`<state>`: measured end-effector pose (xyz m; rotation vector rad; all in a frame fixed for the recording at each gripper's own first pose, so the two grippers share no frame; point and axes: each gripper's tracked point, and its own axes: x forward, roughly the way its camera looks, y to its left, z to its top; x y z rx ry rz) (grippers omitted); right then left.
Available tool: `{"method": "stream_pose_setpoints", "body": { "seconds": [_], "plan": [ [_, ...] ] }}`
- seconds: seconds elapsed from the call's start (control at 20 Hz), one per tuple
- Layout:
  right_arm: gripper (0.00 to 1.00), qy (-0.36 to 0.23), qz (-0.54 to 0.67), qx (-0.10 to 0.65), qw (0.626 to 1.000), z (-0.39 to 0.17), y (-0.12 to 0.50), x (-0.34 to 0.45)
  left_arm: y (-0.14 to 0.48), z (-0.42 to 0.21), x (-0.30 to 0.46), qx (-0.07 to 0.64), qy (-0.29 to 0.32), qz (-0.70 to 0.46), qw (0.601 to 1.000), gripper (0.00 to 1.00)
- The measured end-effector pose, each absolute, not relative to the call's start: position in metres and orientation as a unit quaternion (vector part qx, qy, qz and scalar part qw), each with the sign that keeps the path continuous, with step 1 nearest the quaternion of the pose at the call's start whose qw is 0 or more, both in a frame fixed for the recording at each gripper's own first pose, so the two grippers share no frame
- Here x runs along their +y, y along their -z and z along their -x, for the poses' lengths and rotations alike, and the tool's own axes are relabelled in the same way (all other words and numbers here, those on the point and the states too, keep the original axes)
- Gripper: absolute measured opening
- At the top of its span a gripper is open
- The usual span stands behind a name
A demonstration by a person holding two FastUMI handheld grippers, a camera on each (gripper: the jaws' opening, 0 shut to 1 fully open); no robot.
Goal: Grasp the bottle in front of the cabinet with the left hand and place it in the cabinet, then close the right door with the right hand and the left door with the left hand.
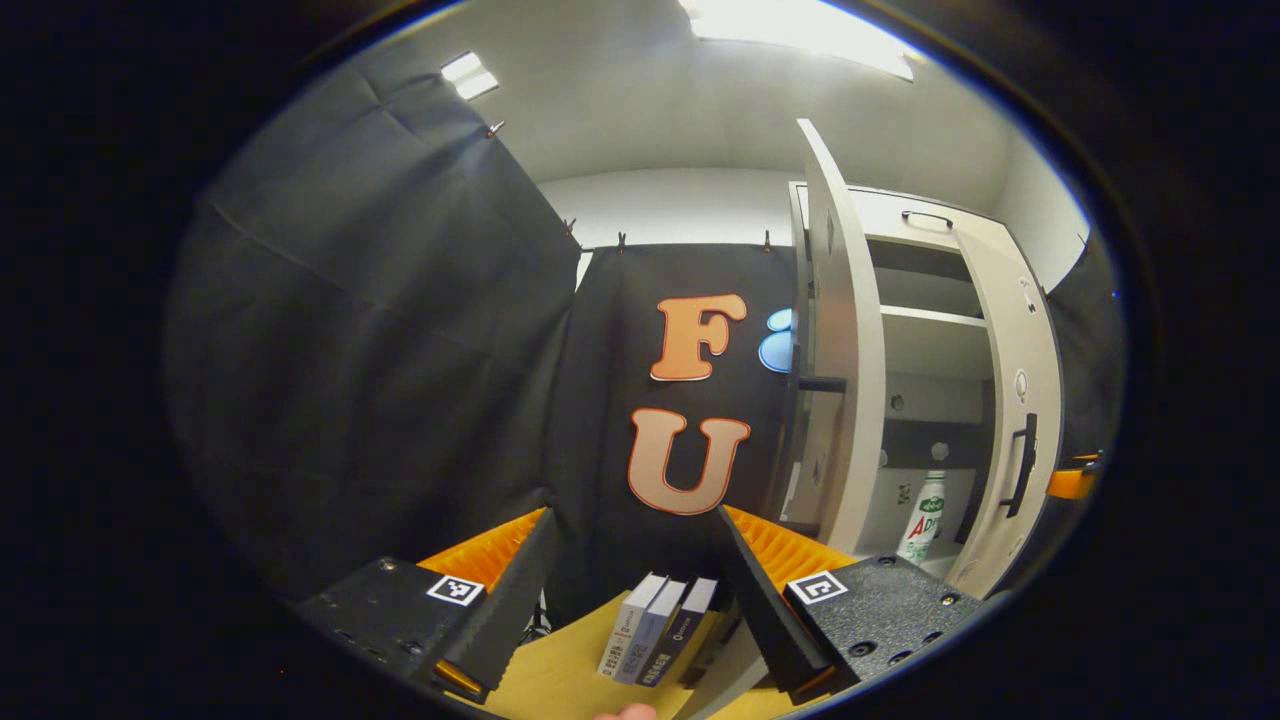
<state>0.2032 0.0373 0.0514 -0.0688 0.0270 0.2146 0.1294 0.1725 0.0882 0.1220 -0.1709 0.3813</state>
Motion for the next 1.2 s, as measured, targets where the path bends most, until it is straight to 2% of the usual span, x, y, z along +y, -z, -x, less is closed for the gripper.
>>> {"method": "stream_pose_setpoints", "body": {
  "seconds": [0.3,0.35,0.4,0.45,0.65,0.85,1.15,1.2],
  "plan": [
    [0.96,-0.075,0.022,0.017,0.997,-0.182,-0.049,-0.005,-0.093,-0.148,0.173,-0.094,-0.179,-0.093,0.975,0.95],
    [0.96,-0.067,0.019,0.017,0.997,-0.179,-0.050,-0.012,-0.092,-0.149,0.171,-0.094,-0.177,-0.098,0.975,0.91],
    [0.96,-0.063,0.017,0.015,0.998,-0.177,-0.050,-0.018,-0.093,-0.150,0.171,-0.093,-0.178,-0.101,0.974,0.95],
    [0.96,-0.062,0.017,0.013,0.998,-0.174,-0.051,-0.022,-0.092,-0.151,0.169,-0.088,-0.176,-0.103,0.975,0.94],
    [0.96,-0.063,0.009,0.008,0.998,-0.166,-0.054,-0.033,-0.093,-0.156,0.147,-0.077,-0.144,-0.123,0.979,0.92],
    [0.96,-0.066,-0.003,0.011,0.998,-0.161,-0.053,-0.042,-0.079,-0.158,0.106,-0.068,-0.101,-0.085,0.989,0.92],
    [0.96,-0.042,0.003,0.014,0.999,-0.144,-0.052,-0.068,-0.061,-0.174,0.042,-0.057,-0.048,-0.072,0.995,0.92],
    [0.96,-0.035,0.004,0.015,0.999,-0.141,-0.052,-0.073,-0.057,-0.180,0.034,-0.053,-0.039,-0.066,0.996,0.87]
  ]
}}
